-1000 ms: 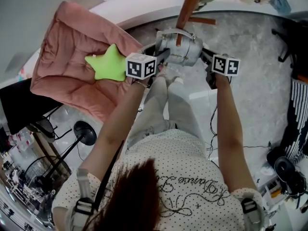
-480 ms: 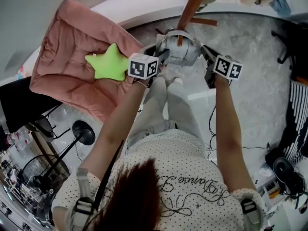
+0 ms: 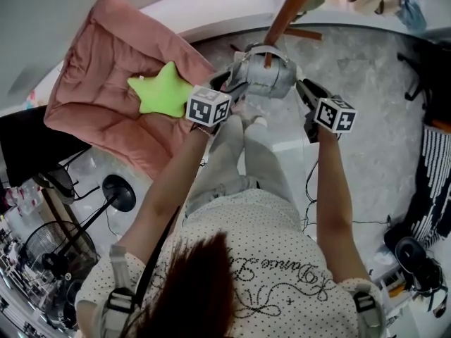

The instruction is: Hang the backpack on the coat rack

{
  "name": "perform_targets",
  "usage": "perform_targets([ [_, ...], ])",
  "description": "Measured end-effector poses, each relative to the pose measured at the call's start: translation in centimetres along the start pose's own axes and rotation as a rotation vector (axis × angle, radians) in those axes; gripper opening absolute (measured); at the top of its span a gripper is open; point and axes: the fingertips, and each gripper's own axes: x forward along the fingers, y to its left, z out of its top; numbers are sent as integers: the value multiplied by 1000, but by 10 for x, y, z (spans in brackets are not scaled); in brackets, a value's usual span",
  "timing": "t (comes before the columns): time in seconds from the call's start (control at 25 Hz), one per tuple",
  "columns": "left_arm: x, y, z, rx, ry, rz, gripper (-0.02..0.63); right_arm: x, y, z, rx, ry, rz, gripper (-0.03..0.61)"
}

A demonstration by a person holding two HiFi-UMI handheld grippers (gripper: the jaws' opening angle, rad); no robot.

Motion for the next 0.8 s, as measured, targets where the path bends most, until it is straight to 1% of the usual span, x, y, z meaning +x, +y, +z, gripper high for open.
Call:
perform_targets([
  [0.08,-10,-1,2,-4,-20,13,245,-6,4,0,1,-8,0,112],
  [0.16,-22,-3,8,3,-46,23,245,-14,10,5,-21,-22,4,114],
  [0.4,-51,-16,34,39,-124,42,244,-42,33,31,-145,-78,-13,101],
  [0.48,-61,-21,47,44,-164,47,188,-50,43,42,-189,-109,-15,77],
  [0.56,-73,-29,64,67,-214,48,150,-60,56,52,-226,-146,-13,37],
  [0.68,-92,-42,88,130,-286,52,92,-77,75,68,-267,-207,-13,12],
  [0.8,-112,-52,109,173,-352,60,30,-94,91,85,-298,-260,-20,12],
])
